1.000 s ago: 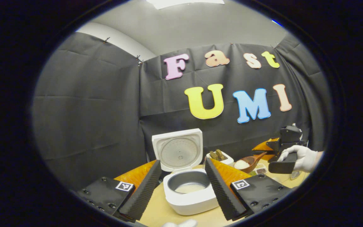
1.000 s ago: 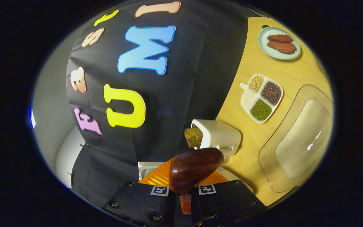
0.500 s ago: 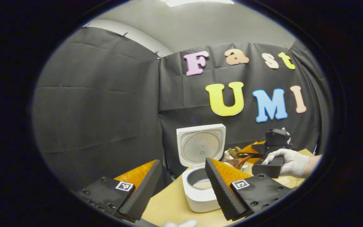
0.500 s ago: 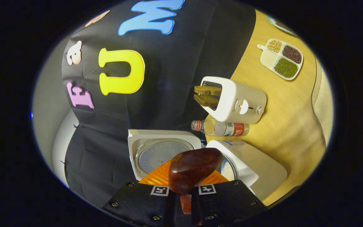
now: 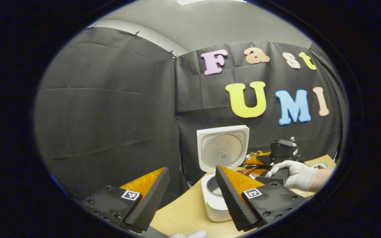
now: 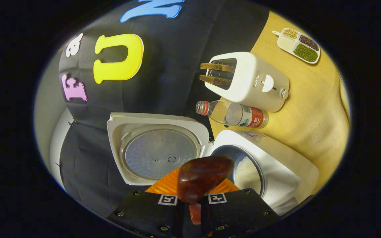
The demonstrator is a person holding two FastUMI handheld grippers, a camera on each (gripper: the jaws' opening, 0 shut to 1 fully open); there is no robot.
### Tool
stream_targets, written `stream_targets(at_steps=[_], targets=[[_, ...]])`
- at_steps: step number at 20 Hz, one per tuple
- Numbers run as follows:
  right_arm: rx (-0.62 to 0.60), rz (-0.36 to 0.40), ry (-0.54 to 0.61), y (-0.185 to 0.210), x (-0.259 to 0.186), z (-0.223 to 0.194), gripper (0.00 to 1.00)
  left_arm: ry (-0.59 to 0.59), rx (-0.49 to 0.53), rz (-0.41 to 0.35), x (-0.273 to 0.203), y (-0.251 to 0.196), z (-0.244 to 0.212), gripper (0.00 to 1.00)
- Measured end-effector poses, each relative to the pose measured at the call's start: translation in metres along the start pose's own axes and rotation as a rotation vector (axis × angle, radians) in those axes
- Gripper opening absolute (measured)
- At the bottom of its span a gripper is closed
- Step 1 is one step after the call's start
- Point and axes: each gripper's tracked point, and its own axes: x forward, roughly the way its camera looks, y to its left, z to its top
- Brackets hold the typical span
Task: Close the left gripper, press the button to open the rice cooker; take a wooden spoon from the chopstick holder with the right hand, scoop a spoonful of rice and pour it into the rice cooker, then put the wooden spoon back into the chopstick holder.
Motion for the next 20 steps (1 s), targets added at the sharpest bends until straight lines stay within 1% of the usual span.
stream_targets(at_steps=[3, 9, 12, 15, 16, 17, 18, 20], targets=[[-0.104, -0.040, -0.038, -0.002, 0.001, 0.004, 0.19, 0.010, -0.001, 0.005, 0.001, 0.002, -0.004, 0.99], [-0.334, -0.092, -0.088, 0.006, 0.000, 0.003, 0.19, 0.035, 0.006, 0.024, 0.000, 0.011, -0.018, 0.99], [-0.397, -0.117, -0.102, 0.005, -0.001, 0.003, 0.19, 0.036, -0.001, 0.034, -0.004, 0.017, -0.016, 0.99], [-0.494, -0.158, -0.114, 0.003, -0.002, 0.001, 0.19, 0.029, -0.006, 0.053, -0.007, 0.023, -0.016, 0.99], [-0.523, -0.169, -0.123, 0.004, -0.002, 0.000, 0.19, 0.028, -0.010, 0.054, -0.008, 0.024, -0.015, 0.97], [-0.559, -0.178, -0.129, 0.004, -0.003, 0.001, 0.19, 0.032, -0.013, 0.054, -0.009, 0.024, -0.016, 0.99], [-0.594, -0.175, -0.137, 0.007, -0.003, 0.001, 0.19, 0.035, -0.016, 0.056, -0.010, 0.024, -0.016, 0.99], [-0.621, -0.172, -0.136, 0.013, -0.003, -0.001, 0.19, 0.037, -0.022, 0.055, -0.012, 0.025, -0.016, 0.99]])
